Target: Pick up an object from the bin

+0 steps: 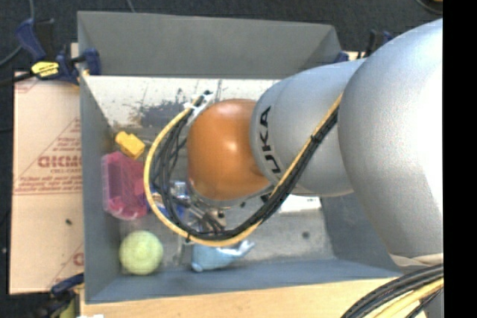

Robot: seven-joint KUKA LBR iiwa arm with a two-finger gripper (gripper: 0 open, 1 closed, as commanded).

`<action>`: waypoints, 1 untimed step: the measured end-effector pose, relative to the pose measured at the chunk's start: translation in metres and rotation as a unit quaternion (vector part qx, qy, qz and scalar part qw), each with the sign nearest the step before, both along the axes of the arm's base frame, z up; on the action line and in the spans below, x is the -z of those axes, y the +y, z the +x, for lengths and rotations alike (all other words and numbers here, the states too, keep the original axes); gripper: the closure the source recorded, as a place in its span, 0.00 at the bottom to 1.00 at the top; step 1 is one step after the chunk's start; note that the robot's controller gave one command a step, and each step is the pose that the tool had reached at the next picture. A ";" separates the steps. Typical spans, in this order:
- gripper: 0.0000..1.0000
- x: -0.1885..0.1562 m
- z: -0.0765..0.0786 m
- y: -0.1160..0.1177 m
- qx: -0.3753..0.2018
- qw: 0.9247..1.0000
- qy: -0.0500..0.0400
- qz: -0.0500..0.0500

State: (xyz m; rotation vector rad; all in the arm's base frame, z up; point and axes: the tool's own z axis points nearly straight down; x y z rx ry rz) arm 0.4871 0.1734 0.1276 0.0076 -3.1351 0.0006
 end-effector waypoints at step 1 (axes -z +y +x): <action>0.00 -0.004 0.002 -0.001 0.003 1.000 -0.004 0.001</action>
Offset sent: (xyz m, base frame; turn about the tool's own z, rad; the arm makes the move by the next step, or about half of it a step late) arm 0.0015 -0.0509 -0.0285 0.0522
